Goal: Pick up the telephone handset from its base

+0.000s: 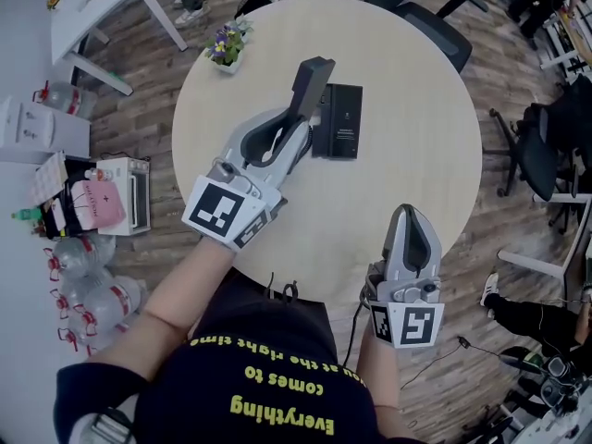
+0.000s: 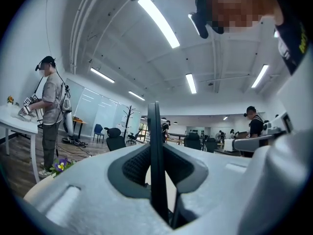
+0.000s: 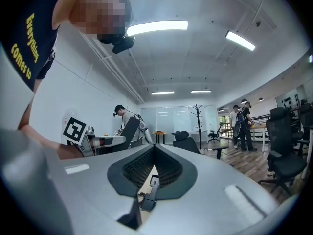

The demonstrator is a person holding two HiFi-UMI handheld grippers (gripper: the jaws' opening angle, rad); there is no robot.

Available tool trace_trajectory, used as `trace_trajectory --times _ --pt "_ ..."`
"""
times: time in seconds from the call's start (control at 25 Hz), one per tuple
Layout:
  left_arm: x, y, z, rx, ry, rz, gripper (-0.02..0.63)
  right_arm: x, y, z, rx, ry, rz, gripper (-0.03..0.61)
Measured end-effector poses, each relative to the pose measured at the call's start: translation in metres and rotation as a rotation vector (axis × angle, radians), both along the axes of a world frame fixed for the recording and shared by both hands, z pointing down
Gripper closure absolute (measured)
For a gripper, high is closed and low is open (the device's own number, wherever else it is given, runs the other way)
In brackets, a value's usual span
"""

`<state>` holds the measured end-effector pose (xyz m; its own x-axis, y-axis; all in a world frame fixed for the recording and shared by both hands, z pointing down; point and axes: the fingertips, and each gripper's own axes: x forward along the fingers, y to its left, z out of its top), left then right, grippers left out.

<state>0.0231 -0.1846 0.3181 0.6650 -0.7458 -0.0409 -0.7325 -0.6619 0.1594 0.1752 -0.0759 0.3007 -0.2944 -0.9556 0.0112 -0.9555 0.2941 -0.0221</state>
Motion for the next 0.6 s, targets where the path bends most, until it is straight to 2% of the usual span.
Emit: trace_trajectory --times 0.44,0.6 --pt "-0.032 0.04 -0.043 0.057 0.013 -0.018 0.535 -0.008 0.015 -0.041 0.07 0.01 -0.013 0.568" --pt "-0.039 0.053 -0.05 0.078 -0.009 -0.032 0.535 -0.01 0.022 -0.054 0.099 0.011 -0.017 0.568"
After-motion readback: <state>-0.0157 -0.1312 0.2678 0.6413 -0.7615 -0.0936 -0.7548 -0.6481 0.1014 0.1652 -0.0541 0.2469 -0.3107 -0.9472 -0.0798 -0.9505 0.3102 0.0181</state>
